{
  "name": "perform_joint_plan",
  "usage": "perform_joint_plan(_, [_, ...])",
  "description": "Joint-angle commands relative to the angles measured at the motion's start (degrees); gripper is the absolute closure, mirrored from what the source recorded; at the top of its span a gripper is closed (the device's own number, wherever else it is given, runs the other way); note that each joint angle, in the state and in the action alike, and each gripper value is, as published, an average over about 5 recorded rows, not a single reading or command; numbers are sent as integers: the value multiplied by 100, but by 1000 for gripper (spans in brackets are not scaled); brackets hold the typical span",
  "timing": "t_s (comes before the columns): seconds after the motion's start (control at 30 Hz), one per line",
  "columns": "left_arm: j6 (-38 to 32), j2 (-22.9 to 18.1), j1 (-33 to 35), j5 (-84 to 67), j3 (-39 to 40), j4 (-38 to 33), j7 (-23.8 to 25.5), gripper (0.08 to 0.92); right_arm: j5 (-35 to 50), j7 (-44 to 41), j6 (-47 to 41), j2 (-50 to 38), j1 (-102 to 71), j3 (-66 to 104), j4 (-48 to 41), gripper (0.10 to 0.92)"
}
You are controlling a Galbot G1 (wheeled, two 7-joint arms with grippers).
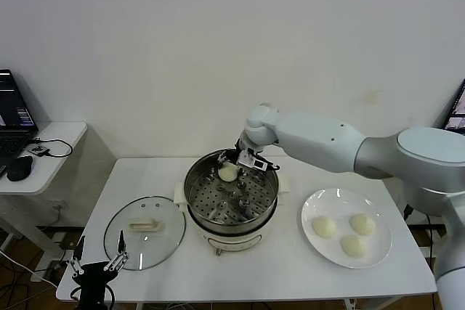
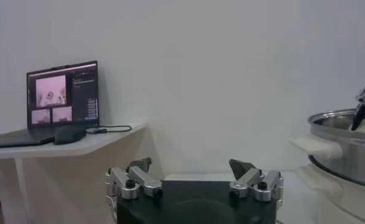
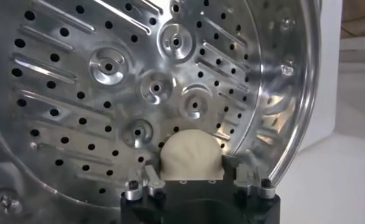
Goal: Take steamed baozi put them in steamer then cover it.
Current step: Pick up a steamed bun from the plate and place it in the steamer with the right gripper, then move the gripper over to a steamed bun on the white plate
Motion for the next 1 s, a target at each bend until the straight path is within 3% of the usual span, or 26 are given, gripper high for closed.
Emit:
perform_joint_plan(0.03, [5, 20, 13, 0, 0, -10, 0, 177, 783, -259, -248, -227, 622, -39, 459, 213])
perform_joint_plan(0.2, [7, 66, 15, -10, 7, -21, 6, 177, 2429, -941, -1701, -1166, 1397, -239, 1629, 203])
perform_joint_plan(0.33, [8, 115, -5, -23, 17, -16, 12, 177, 2940, -1179, -2770, -2136, 1830, -290, 2467, 202])
perform_joint_plan(0.5, [12, 160, -33, -22, 53, -37, 22, 177, 2951, -1240, -3590, -3460, 2026, -402, 3252, 203])
perform_joint_plan(0.7, [12, 217, -57, -21, 86, -33, 26, 177, 2700, -1230, -3909, -4875, 1736, -477, 3857, 202])
perform_joint_plan(1.0, [21, 269, -90, -17, 74, -5, 35, 177, 1950, -989, -3922, -5550, 491, -258, 4026, 202])
